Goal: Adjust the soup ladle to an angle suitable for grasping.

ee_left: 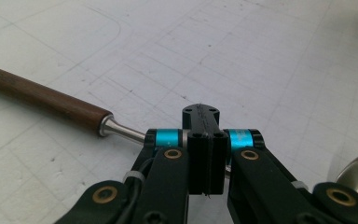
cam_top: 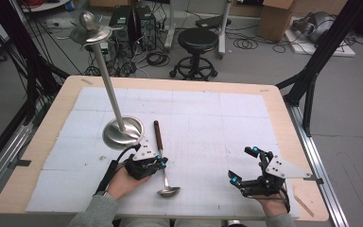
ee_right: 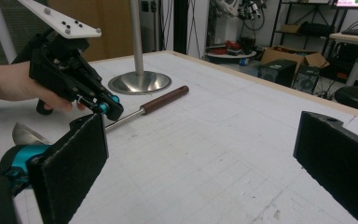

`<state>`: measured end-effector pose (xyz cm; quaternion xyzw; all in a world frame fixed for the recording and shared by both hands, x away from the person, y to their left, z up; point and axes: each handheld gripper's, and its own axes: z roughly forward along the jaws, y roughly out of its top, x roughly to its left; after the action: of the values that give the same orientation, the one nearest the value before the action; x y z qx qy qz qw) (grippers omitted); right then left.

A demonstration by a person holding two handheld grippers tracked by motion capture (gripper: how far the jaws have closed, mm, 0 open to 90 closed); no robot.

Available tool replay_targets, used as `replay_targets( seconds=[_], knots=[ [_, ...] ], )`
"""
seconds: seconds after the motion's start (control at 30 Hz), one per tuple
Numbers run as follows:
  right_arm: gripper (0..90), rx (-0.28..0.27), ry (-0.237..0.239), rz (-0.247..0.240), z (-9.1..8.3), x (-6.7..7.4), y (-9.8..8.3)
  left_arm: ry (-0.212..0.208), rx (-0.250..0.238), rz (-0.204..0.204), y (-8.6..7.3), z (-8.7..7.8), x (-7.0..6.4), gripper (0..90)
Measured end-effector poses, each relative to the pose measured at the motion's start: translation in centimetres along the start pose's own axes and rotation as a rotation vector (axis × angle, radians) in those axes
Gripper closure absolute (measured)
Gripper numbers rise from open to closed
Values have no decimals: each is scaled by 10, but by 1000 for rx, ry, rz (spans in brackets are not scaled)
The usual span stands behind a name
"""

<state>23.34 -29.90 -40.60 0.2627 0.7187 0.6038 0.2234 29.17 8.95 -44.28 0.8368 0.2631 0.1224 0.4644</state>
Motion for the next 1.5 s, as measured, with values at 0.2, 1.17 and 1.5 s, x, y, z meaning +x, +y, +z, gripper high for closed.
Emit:
replay_targets(
  seconds=[0.2, 1.17, 1.5],
  knots=[
    [18, 2, 5, -1, 0, -1, 0, -16, 40, 1, 7, 12, -2, 897],
    [18, 17, 11, 6, 1, 1, -2, -72, 146, 21, -2, 3, -12, 898],
    [18, 18, 11, 2, 0, 1, -3, -132, 150, 80, -10, -10, -21, 899]
  ],
)
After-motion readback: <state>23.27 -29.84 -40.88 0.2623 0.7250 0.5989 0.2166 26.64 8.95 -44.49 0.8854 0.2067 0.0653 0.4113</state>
